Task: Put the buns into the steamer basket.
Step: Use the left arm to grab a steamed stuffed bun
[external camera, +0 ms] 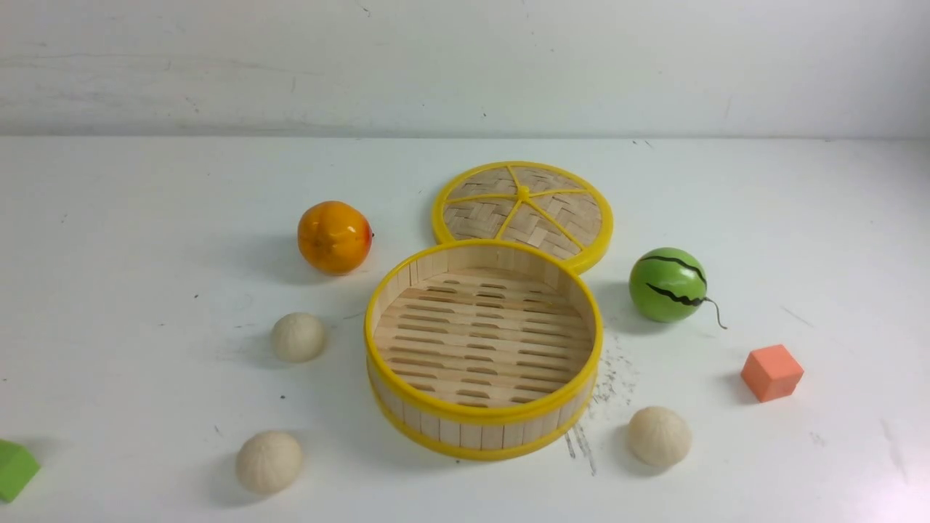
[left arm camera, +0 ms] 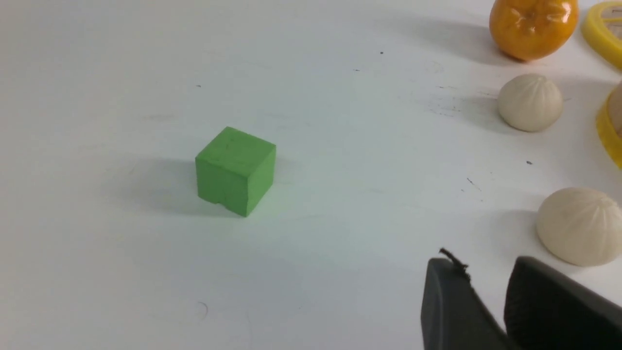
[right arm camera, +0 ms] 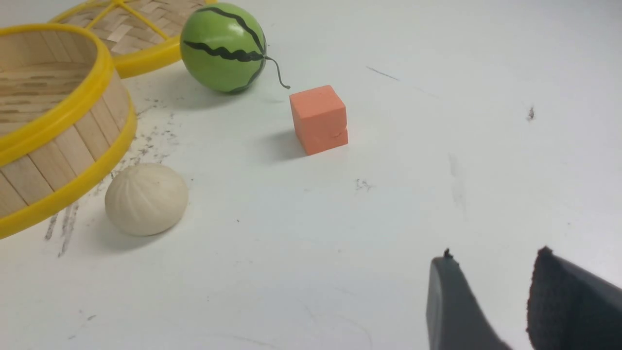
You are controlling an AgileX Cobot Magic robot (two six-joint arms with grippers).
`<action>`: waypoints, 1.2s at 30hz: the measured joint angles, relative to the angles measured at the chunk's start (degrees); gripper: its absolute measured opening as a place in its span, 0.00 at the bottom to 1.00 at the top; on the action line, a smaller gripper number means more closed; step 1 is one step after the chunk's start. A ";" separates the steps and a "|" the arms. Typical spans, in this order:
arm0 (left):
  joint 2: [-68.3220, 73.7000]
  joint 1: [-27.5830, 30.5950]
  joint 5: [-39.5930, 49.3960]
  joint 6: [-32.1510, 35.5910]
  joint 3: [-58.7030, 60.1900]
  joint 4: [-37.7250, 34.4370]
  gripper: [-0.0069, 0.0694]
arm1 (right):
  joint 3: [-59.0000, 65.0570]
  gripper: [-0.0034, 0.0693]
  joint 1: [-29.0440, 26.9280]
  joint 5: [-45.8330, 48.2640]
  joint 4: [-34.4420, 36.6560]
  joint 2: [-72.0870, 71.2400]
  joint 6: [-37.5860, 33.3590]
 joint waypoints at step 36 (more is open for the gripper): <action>21.44 0.00 23.52 10.42 -38.99 -27.68 0.07 | 0.00 0.38 0.00 0.00 0.00 0.00 0.00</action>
